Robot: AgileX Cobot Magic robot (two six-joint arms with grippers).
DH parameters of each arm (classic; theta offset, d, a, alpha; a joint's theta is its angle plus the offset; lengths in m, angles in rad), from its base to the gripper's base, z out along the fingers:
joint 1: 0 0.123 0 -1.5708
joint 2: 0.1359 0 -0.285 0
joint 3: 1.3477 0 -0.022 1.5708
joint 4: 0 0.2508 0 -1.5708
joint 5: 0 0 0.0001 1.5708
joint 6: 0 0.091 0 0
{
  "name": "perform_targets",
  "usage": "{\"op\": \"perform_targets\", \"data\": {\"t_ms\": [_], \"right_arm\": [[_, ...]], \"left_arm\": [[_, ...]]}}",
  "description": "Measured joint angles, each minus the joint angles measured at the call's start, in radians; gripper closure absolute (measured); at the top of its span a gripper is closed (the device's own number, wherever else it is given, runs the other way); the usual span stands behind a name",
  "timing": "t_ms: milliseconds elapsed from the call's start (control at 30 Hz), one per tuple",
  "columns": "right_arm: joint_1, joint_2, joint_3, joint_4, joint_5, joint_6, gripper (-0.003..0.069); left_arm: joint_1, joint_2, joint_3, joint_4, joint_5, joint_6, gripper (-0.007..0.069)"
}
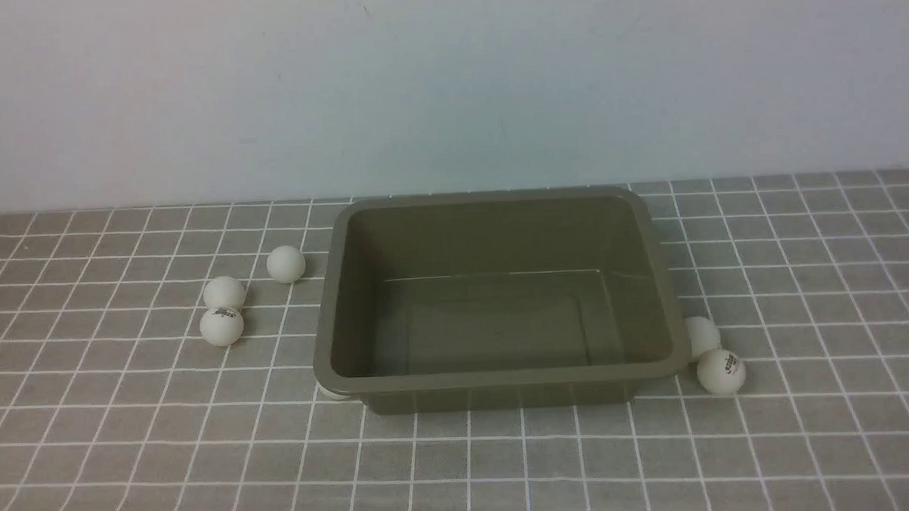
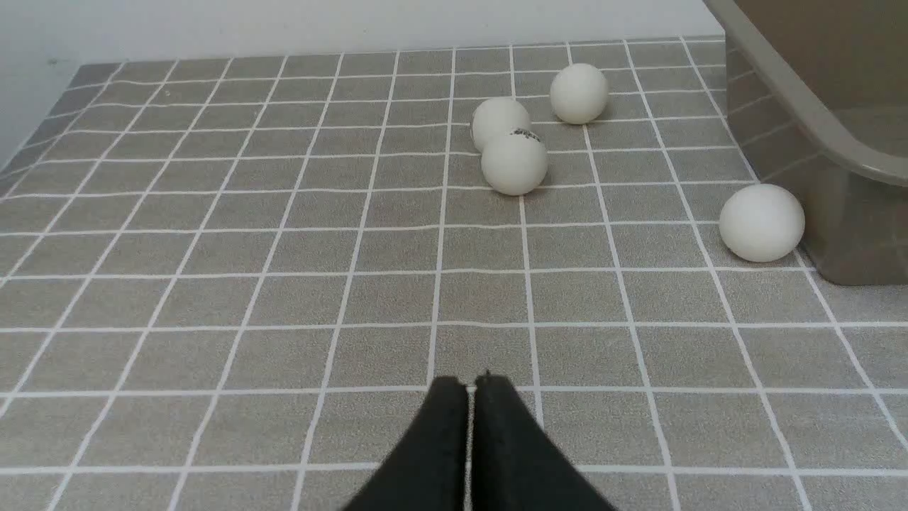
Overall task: Put the table tennis balls into the box on the grey coffee tablecloth.
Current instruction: 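Reach for and grasp a ping pong ball on the table beside the basket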
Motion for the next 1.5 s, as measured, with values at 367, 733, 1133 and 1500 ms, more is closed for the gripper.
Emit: {"op": "perform_targets", "data": {"t_ms": [367,733,1133,1500], "right_arm": [[0.0,0.0,0.0,0.0,0.0,0.0,0.0673],[0.0,0.0,0.0,0.0,0.0,0.0,0.0673],[0.0,0.0,0.0,0.0,0.0,0.0,0.0673],[0.006,0.0,0.012,0.437,-0.413,0.233,0.0673]], "left_arm": [[0.0,0.0,0.0,0.001,0.0,0.0,0.0629],[0.0,0.0,0.004,0.052,-0.127,0.015,0.0629],[0.0,0.0,0.004,-0.103,-0.531,-0.207,0.0629],[0.0,0.069,-0.24,-0.125,-0.561,-0.333,0.0629]]}}
